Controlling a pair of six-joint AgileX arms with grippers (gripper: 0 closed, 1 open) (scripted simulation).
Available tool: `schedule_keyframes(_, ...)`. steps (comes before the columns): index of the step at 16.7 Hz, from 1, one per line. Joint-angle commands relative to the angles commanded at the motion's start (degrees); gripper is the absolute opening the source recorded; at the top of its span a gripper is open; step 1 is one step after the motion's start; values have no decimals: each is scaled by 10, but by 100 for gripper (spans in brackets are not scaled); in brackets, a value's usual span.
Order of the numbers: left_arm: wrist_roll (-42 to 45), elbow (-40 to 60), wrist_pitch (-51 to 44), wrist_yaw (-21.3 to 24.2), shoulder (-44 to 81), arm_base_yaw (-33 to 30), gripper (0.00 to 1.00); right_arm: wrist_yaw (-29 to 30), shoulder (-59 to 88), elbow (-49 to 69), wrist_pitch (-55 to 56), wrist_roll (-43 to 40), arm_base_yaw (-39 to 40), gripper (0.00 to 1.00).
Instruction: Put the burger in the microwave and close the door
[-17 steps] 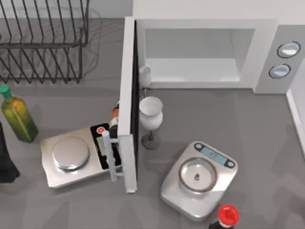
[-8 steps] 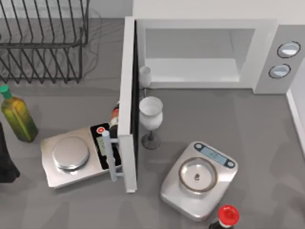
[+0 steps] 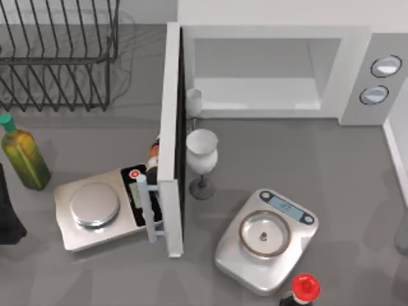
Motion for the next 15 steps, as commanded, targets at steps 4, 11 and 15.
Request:
schedule_keyframes(4, 0, 0, 0, 0, 0, 0, 100, 0, 28, -26, 47, 0, 1, 100)
schedule_keyframes(11, 0, 0, 0, 0, 0, 0, 100, 0, 28, -26, 47, 0, 1, 70)
schedule_keyframes(15, 0, 0, 0, 0, 0, 0, 100, 0, 28, -26, 47, 0, 1, 40)
